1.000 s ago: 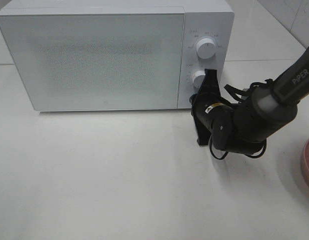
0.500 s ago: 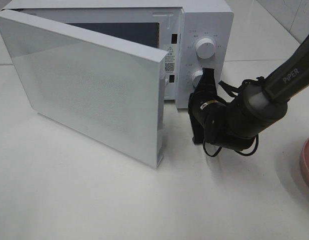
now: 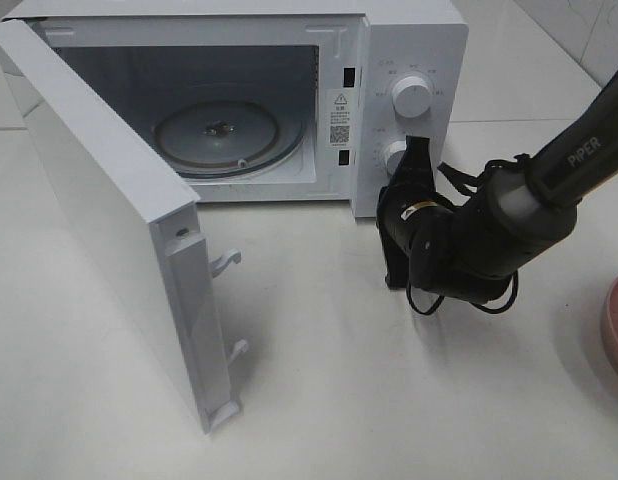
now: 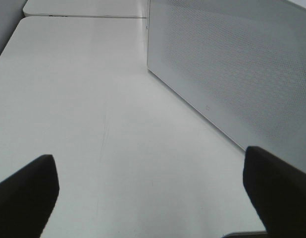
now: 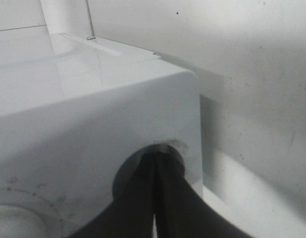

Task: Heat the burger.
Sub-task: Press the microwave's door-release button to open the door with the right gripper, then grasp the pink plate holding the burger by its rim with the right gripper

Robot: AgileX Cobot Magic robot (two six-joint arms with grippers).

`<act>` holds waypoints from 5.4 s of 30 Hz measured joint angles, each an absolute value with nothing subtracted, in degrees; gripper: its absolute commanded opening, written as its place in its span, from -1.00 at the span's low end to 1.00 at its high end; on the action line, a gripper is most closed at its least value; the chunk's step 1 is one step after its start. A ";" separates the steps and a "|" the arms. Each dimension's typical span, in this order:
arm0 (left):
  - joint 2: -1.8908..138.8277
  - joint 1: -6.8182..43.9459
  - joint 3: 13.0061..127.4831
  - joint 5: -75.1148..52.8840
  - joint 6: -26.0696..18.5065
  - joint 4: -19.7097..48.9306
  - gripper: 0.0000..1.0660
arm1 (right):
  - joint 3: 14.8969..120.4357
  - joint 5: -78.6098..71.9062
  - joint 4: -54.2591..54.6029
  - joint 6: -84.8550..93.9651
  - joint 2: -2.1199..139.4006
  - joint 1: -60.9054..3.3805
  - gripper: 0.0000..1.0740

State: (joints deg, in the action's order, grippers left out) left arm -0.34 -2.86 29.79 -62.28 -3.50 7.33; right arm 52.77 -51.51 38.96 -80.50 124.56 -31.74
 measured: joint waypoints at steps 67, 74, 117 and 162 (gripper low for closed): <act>-0.34 -2.86 29.79 -62.22 -3.50 7.33 0.74 | 33.80 22.29 6.99 -13.12 77.46 -29.51 -0.88; -0.34 -2.86 29.79 -62.22 -3.50 7.33 0.74 | 33.80 30.71 4.41 -8.88 73.91 -25.38 -0.81; -0.34 -2.86 29.79 -62.22 -3.50 7.33 0.74 | 39.02 35.41 -13.35 -2.92 87.61 -6.07 0.74; -0.34 -2.86 29.79 -62.22 -3.50 7.33 0.74 | 39.94 34.43 -19.42 -13.58 97.40 -4.18 -1.00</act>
State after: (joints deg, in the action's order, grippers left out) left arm -0.34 -2.86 29.79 -62.22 -3.50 7.33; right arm 39.94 34.43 -19.42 -13.58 97.40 -4.18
